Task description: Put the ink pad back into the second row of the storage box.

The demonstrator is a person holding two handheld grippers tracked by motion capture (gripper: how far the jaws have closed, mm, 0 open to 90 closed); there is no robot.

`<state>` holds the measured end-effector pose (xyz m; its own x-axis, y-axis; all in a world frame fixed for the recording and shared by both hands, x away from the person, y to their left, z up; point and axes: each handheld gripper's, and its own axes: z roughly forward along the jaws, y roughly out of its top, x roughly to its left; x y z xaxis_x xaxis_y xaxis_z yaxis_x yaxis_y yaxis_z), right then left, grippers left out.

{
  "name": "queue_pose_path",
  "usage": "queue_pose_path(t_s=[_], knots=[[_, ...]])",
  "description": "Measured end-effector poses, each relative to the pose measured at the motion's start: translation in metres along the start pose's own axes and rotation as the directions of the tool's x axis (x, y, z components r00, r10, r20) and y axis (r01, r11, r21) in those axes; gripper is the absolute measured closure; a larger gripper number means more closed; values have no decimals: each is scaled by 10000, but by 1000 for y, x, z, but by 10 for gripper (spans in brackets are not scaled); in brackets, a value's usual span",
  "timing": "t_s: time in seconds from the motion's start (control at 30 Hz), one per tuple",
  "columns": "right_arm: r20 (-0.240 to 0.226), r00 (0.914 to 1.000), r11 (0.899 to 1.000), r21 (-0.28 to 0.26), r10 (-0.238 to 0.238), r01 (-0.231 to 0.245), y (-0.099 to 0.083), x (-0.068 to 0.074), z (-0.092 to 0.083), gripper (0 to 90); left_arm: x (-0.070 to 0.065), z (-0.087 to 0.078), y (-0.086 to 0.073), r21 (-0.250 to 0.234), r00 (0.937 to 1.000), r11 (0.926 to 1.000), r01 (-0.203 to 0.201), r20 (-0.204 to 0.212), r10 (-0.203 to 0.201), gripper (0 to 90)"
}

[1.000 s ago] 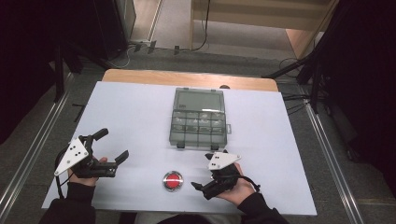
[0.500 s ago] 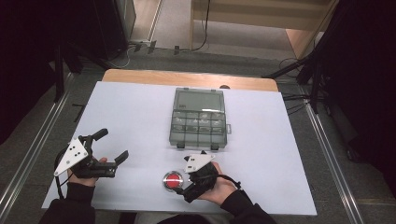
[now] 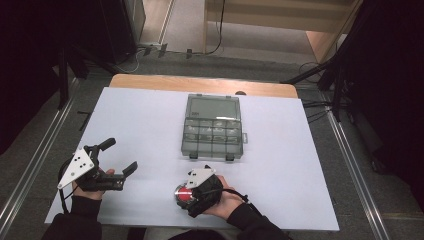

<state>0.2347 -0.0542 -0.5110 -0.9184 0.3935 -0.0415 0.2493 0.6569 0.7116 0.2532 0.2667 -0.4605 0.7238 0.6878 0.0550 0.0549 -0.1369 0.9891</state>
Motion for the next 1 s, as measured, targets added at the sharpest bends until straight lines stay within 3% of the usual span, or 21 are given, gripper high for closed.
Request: queue_pose_path(t_s=[0.27,0.37,0.43,0.6,1.0], knots=[[-312,9995,10000,2,32,-32,0,-1,4,146,0,0,0,17,10000,10000,-8,3,8,0],[-370,9993,9997,252,5,4,-1,1,7,161,0,0,0,12,10000,10000,-4,6,4,0],[-501,9987,9994,341,-1,18,-1,2,7,305,0,0,0,-29,10000,10000,-9,47,9,0],[-348,9992,9990,385,-193,206,-1,4,6,309,0,-1,0,-42,10000,10000,-8,63,9,0],[-322,9994,9999,133,-86,90,1,1,1,310,0,-1,0,-56,10000,10000,-13,80,13,0]])
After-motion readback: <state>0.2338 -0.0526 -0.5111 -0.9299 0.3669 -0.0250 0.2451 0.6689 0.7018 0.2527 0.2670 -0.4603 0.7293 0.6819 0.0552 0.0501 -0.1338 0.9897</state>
